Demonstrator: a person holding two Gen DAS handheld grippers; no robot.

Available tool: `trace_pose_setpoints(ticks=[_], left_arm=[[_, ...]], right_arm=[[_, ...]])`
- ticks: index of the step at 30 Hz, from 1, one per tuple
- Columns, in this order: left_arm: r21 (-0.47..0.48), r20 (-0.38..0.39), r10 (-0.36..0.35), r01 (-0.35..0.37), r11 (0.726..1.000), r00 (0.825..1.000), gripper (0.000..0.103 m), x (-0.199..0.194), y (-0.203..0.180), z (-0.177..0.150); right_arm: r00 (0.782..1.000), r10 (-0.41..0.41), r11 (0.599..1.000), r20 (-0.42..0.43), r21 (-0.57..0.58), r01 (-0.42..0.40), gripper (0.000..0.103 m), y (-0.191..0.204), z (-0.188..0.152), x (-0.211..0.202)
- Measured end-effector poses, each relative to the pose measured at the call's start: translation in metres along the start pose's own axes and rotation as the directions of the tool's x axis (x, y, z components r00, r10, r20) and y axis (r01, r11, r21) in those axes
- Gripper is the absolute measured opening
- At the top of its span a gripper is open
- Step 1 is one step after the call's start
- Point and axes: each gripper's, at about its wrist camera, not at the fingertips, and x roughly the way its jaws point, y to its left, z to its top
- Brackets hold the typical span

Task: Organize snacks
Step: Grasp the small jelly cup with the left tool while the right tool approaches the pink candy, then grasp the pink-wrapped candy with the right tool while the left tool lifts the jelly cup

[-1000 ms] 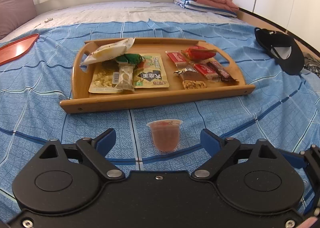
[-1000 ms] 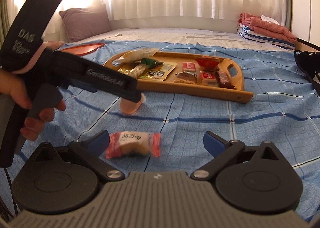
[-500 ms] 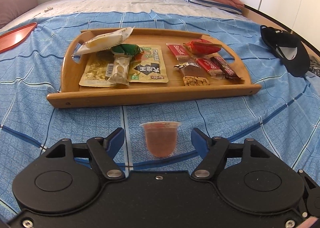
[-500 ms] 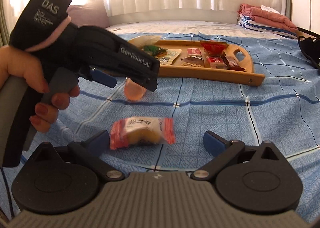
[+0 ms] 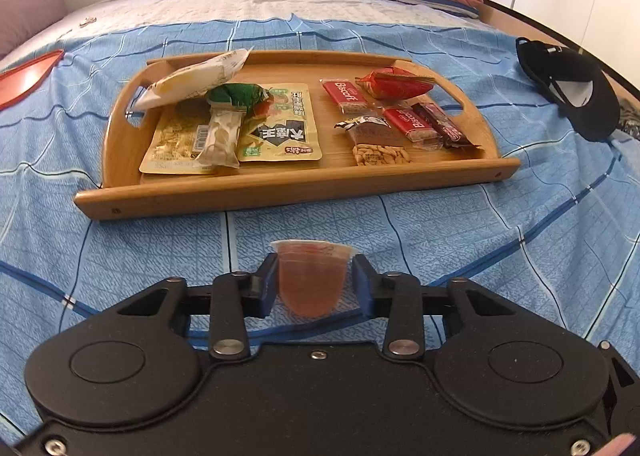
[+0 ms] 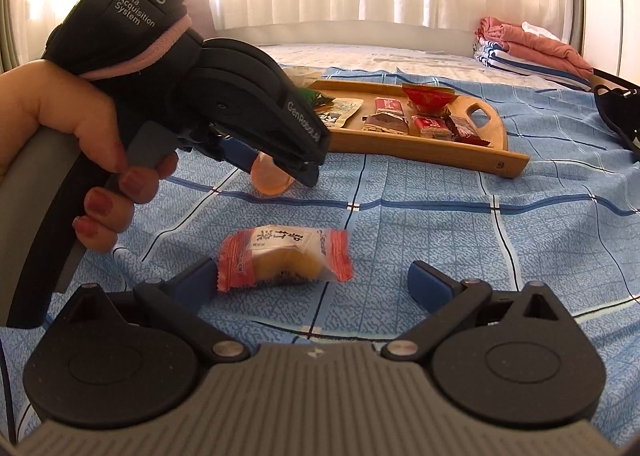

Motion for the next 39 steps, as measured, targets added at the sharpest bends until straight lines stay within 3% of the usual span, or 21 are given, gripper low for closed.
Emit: trace_pose_setpoints(ticks=[12, 21, 24, 39], left_arm=[[0.033, 0.05, 0.025, -0.026, 0.999, 0.998, 0.033, -0.028, 0.014, -0.007], [0.058, 0.105, 0.055, -0.062, 0.996, 0.993, 0.033, -0.048, 0.028, -0.018], [0.058, 0.113, 0.059, -0.066, 0.996, 0.992, 0.033, -0.052, 0.032, -0.022], [0.041, 0.127, 0.062, -0.068, 0.997, 0.99, 0.033, -0.063, 0.045, -0.028]], right_arm=[[1.0, 0.01, 1.0, -0.004, 0.009, -0.01, 0.102, -0.001, 0.002, 0.0], [0.998, 0.058, 0.997, -0.003, 0.046, -0.058, 0.069, -0.002, 0.011, -0.006], [0.998, 0.054, 0.998, 0.018, 0.044, -0.055, 0.065, 0.003, 0.01, -0.009], [0.996, -0.004, 0.985, 0.086, 0.173, -0.011, 0.065, -0.017, 0.025, -0.017]])
